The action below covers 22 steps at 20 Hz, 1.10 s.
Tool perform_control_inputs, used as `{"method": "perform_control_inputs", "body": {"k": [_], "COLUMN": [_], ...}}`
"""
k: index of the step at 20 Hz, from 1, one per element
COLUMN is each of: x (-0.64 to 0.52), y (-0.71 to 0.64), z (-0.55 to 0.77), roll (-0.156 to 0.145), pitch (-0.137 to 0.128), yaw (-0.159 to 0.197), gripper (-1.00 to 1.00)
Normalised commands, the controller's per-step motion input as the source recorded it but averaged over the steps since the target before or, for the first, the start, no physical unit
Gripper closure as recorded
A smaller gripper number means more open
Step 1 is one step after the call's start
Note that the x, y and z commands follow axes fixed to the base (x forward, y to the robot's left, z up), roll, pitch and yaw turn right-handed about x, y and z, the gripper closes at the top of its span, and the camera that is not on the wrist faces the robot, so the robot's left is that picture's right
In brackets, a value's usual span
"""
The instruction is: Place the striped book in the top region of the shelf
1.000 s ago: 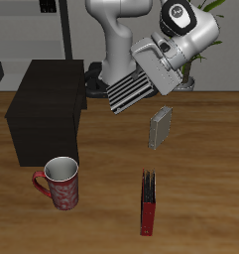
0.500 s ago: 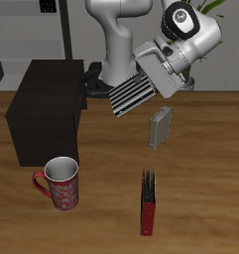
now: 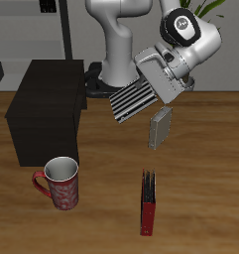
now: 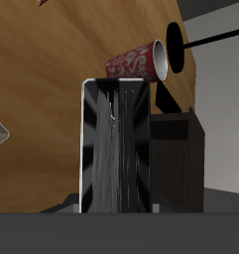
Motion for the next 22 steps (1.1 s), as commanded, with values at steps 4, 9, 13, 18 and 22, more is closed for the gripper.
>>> {"method": "perform_control_inputs", "body": {"k": [4, 9, 13, 18, 22], "x": [0.06, 0.04, 0.02, 0.05, 0.02], "y": [-0.02, -0.1, -0.12, -0.21, -0.19], "z": [-0.14, -0.09, -0.13, -0.07, -0.07], "roll": [-0.007, -0.015, -0.019, -0.032, -0.032], "pitch": [0.004, 0.008, 0.0, 0.019, 0.012], "yaw": [0.014, -0.007, 0.0, -0.014, -0.025], "gripper": [1.0, 1.0, 1.0, 1.0, 1.0]}}
